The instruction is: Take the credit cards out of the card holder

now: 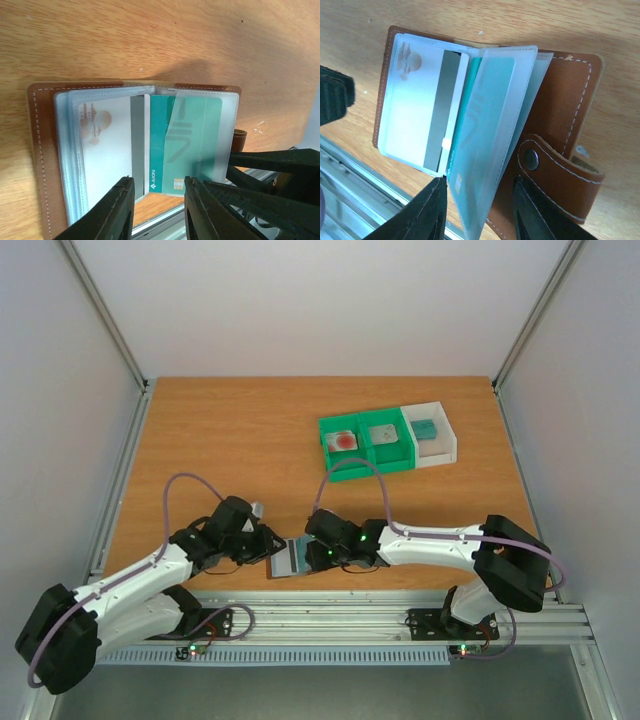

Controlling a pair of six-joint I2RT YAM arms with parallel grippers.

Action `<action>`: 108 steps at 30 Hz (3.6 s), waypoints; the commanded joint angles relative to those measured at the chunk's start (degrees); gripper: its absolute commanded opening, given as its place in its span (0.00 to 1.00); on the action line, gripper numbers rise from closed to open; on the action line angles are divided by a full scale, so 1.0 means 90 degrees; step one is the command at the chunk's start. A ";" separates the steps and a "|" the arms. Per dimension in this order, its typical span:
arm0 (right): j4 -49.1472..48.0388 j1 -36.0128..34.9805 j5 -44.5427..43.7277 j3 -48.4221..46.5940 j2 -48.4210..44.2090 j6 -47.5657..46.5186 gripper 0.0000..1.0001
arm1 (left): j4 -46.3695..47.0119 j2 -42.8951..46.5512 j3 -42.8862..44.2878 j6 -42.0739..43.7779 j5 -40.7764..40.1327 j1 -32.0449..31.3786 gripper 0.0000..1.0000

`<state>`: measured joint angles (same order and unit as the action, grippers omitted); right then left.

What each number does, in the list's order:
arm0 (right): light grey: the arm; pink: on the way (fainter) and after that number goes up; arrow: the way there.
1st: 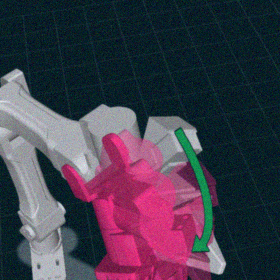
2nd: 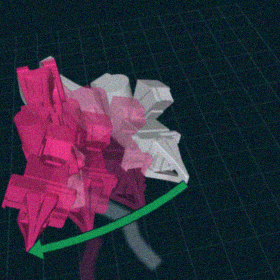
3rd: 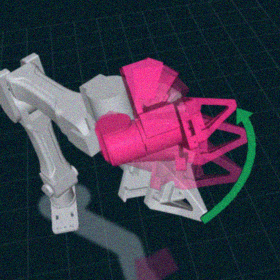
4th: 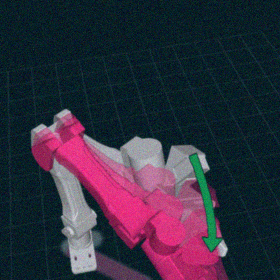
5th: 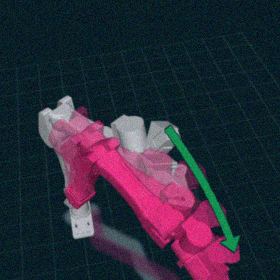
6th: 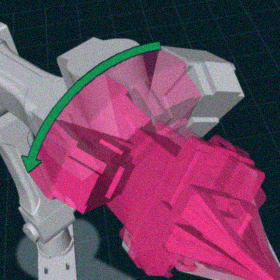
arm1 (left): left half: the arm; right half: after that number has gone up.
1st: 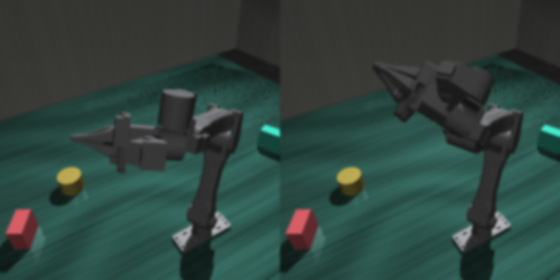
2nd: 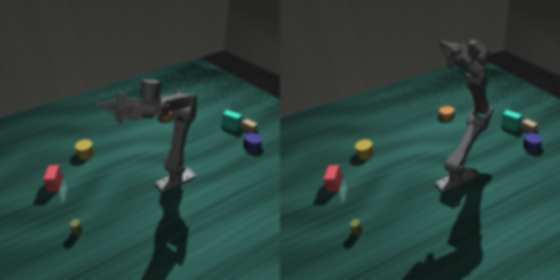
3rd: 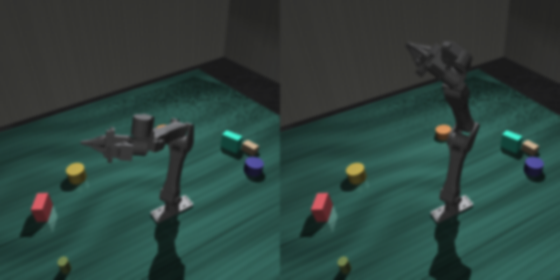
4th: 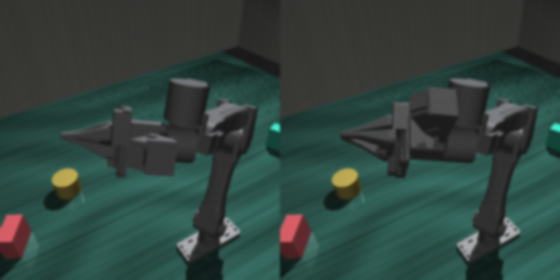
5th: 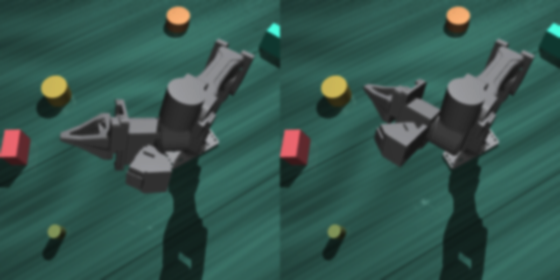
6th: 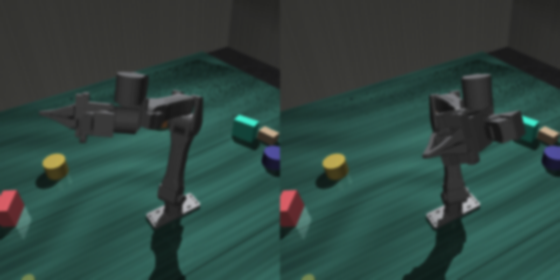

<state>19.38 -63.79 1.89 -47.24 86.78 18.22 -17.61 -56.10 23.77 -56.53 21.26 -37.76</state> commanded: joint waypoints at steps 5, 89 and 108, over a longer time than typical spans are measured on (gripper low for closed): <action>0.0090 0.0028 -0.0422 0.0221 -0.0241 0.0123 0.32 | 0.0704 0.0177 -0.0121 -0.0095 0.0280 -0.0032 0.32; -0.0180 0.0572 -0.0012 0.0217 0.0873 -0.0102 0.12 | 0.3946 -0.2297 -0.0812 -0.0623 0.0501 -0.0032 0.01; -0.0273 0.0691 0.0096 0.0376 0.0835 -0.0078 0.12 | 0.2330 -0.1121 -0.0749 -0.0395 0.0021 -0.0027 0.01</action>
<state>15.27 -57.82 2.83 -45.84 92.71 16.99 7.14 -68.31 16.80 -62.06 23.49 -37.76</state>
